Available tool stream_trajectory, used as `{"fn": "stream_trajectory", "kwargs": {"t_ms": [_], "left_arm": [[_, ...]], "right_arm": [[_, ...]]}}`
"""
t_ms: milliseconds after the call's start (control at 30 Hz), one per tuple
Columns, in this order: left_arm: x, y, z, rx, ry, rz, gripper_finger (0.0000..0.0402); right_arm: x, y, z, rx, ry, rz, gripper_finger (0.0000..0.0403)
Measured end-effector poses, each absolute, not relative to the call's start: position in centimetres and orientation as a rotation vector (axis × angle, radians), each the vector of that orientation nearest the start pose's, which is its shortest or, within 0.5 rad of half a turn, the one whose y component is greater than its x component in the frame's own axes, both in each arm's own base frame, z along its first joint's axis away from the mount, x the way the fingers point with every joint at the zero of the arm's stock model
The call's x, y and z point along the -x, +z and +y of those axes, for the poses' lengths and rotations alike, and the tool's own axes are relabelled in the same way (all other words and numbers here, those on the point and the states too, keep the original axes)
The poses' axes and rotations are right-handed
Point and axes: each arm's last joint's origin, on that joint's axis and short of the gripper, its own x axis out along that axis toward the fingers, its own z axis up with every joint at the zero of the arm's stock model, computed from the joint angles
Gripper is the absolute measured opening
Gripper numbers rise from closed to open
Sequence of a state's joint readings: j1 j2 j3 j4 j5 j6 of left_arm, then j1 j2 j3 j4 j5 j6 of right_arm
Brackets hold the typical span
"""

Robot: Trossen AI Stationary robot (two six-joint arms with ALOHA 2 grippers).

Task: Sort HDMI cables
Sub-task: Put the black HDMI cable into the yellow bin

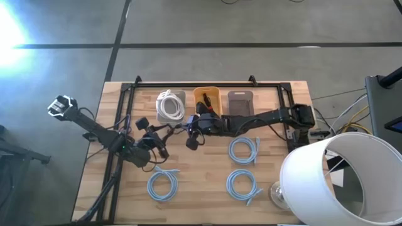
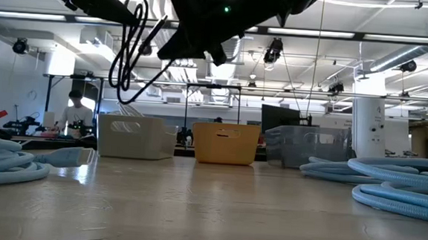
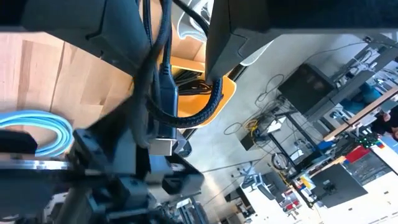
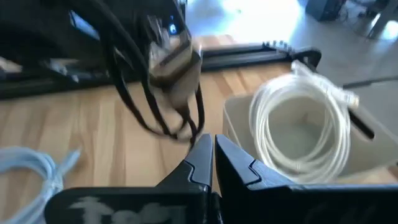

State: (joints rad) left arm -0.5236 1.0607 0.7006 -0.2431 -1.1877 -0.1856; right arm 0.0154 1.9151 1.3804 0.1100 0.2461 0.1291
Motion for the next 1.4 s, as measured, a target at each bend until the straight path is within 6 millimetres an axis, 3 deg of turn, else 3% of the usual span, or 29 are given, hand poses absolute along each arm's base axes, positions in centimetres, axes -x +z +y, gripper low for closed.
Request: {"fn": "stream_trajectory", "kwargs": {"t_ms": [367, 700, 900, 1167, 1400], "left_arm": [[-20.4, 25.5, -7.4, -0.203, 0.598, 0.368, 0.0154], [-20.6, 25.1, -6.9, -0.196, 0.568, 0.429, 0.0154], [-20.4, 24.7, -7.0, -0.139, 0.501, 0.477, 0.0154], [-20.5, 24.7, -6.1, -0.166, 0.543, 0.496, 0.0163], [-20.4, 24.3, -5.5, -0.197, 0.600, 0.520, 0.0197]], "right_arm": [[-43.7, 25.0, 0.0, -0.085, -0.223, 0.352, 0.0008], [-43.3, 24.2, 0.1, -0.080, -0.221, 0.453, 0.0008], [-42.3, 25.7, -0.5, -0.055, -0.229, 0.459, 0.0008], [-41.0, 27.3, -0.7, -0.016, -0.230, 0.487, 0.0008], [-38.3, 29.1, -1.5, 0.053, -0.490, 0.575, 0.0008]]}}
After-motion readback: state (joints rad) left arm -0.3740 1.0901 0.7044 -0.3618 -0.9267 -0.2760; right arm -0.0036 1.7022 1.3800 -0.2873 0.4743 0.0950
